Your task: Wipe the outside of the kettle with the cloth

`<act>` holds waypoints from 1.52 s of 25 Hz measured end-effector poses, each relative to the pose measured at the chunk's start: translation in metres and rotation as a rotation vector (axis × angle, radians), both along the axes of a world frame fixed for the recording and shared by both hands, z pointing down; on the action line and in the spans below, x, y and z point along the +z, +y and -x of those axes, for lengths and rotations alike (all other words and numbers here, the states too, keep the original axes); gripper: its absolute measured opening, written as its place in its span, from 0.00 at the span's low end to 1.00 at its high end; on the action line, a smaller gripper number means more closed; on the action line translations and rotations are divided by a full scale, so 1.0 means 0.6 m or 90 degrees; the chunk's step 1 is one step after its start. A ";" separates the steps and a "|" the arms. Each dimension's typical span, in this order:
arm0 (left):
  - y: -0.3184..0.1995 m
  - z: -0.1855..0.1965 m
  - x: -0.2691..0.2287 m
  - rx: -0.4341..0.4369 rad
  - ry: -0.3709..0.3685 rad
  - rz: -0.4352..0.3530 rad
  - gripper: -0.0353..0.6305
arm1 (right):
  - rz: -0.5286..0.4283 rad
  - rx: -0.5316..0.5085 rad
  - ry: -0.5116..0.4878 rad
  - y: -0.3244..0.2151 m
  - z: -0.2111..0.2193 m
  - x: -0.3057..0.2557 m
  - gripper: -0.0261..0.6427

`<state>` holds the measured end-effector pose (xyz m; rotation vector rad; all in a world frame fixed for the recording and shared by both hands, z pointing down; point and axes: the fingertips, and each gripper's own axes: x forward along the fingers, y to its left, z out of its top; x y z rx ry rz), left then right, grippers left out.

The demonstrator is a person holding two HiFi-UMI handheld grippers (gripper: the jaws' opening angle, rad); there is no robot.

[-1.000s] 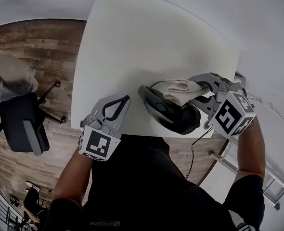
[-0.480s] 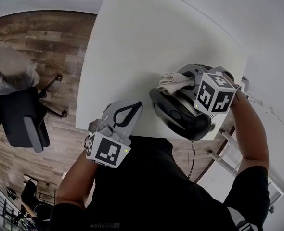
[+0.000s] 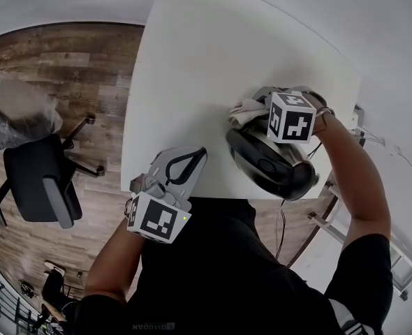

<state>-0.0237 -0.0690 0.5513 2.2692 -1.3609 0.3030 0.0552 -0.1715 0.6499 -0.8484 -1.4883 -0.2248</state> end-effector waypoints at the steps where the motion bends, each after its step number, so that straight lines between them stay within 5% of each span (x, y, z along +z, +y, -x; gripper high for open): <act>1: 0.002 0.005 0.002 0.005 -0.003 0.001 0.06 | -0.006 0.000 0.007 0.000 0.000 0.002 0.18; 6: 0.006 0.020 0.006 0.020 -0.033 -0.007 0.06 | -0.015 0.015 0.020 0.000 0.002 0.010 0.18; 9: 0.014 0.033 -0.005 0.008 -0.053 -0.007 0.06 | -0.036 0.085 -0.013 -0.029 0.001 -0.024 0.18; 15: 0.009 0.077 -0.044 -0.028 -0.108 -0.025 0.06 | -0.161 0.436 -0.215 -0.118 -0.065 -0.211 0.18; 18: -0.003 0.102 -0.081 -0.062 -0.143 -0.044 0.06 | -0.205 0.708 -0.381 -0.123 -0.158 -0.313 0.18; 20: 0.005 0.099 -0.118 -0.084 -0.138 -0.061 0.06 | -0.184 0.896 -0.515 -0.097 -0.225 -0.377 0.18; 22: 0.044 0.069 -0.146 -0.094 -0.128 -0.069 0.06 | -0.134 1.001 -0.607 -0.036 -0.278 -0.420 0.18; 28: 0.105 -0.024 -0.223 -0.055 -0.147 -0.111 0.06 | -0.158 1.027 -0.609 0.073 -0.358 -0.458 0.18; 33: 0.091 -0.020 -0.227 -0.020 -0.151 -0.122 0.06 | -0.150 1.083 -0.626 0.117 -0.353 -0.464 0.18; 38: 0.063 -0.007 -0.215 0.103 -0.156 -0.135 0.06 | -0.227 1.147 -0.563 0.110 -0.364 -0.449 0.18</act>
